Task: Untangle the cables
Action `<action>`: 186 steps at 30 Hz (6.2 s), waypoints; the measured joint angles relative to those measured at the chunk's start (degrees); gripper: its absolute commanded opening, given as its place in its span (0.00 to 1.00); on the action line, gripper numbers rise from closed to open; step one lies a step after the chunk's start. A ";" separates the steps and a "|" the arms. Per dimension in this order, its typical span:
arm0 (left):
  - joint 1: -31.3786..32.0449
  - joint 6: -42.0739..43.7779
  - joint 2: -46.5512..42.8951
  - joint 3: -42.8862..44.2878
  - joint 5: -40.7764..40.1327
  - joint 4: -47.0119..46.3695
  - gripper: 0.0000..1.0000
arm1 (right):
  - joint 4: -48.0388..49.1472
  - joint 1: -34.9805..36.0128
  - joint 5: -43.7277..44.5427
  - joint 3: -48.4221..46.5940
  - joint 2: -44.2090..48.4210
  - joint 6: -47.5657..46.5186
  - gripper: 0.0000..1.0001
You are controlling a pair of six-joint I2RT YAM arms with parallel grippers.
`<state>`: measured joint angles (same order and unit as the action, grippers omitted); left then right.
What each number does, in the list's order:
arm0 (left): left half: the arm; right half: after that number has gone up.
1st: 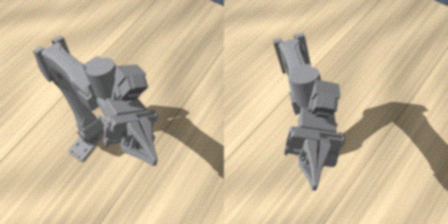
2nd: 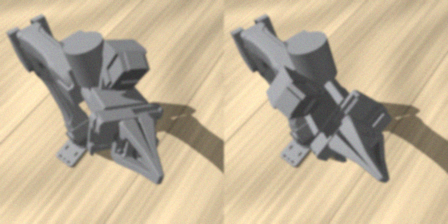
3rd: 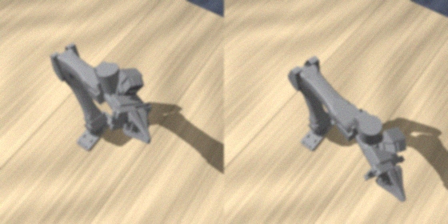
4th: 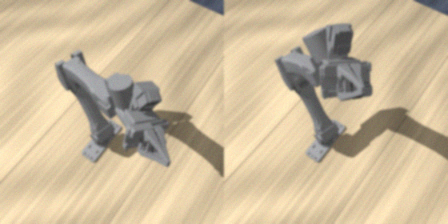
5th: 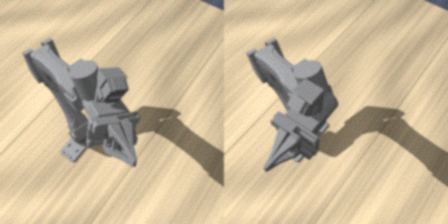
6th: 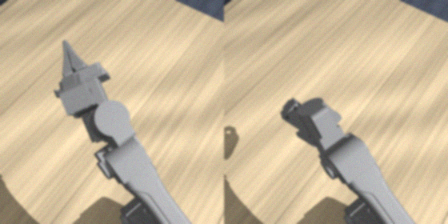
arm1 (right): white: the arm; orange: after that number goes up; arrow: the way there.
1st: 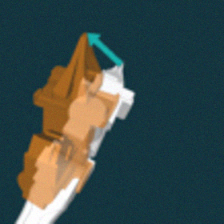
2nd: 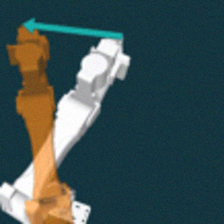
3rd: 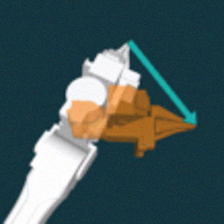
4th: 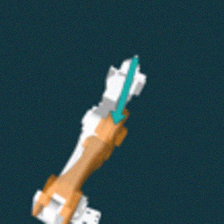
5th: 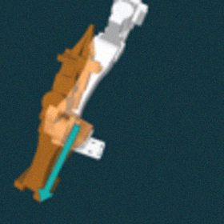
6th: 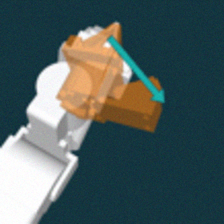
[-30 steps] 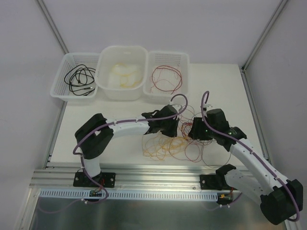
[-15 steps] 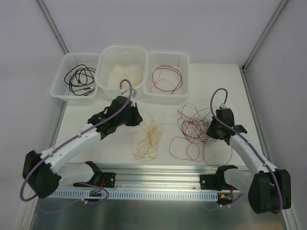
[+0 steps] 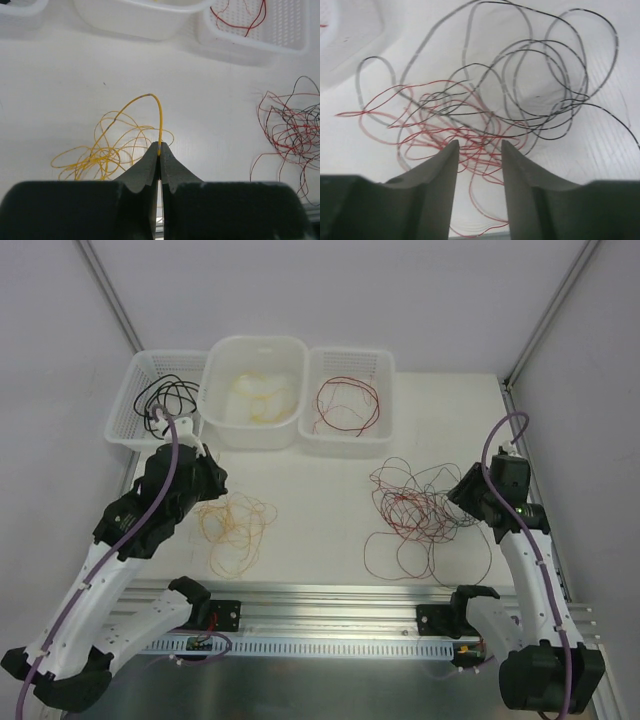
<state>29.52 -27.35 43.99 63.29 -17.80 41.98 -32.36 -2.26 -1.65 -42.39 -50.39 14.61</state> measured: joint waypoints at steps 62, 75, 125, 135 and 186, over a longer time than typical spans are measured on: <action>9.14 -10.82 28.87 -13.66 -2.14 -13.79 0.00 | -2.21 25.79 -6.34 -1.62 5.01 -8.31 0.94; 8.02 5.60 28.04 32.15 -2.14 -1.79 0.00 | -5.90 25.83 -6.32 -1.66 9.42 -9.25 0.94; -8.79 11.67 38.60 28.35 30.16 -13.07 0.99 | -13.03 25.81 7.02 -0.90 9.16 -8.83 0.93; -3.15 6.49 12.90 -8.85 33.64 -10.97 0.99 | -8.33 23.89 15.52 -0.81 -2.32 -5.55 0.85; 20.11 -20.15 31.45 -14.16 17.16 -25.31 0.86 | 6.95 47.21 10.34 -4.17 -15.74 -3.28 0.82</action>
<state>49.63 -47.51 75.44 49.12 -0.64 16.67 -25.41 44.95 8.69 -46.57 -66.13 11.33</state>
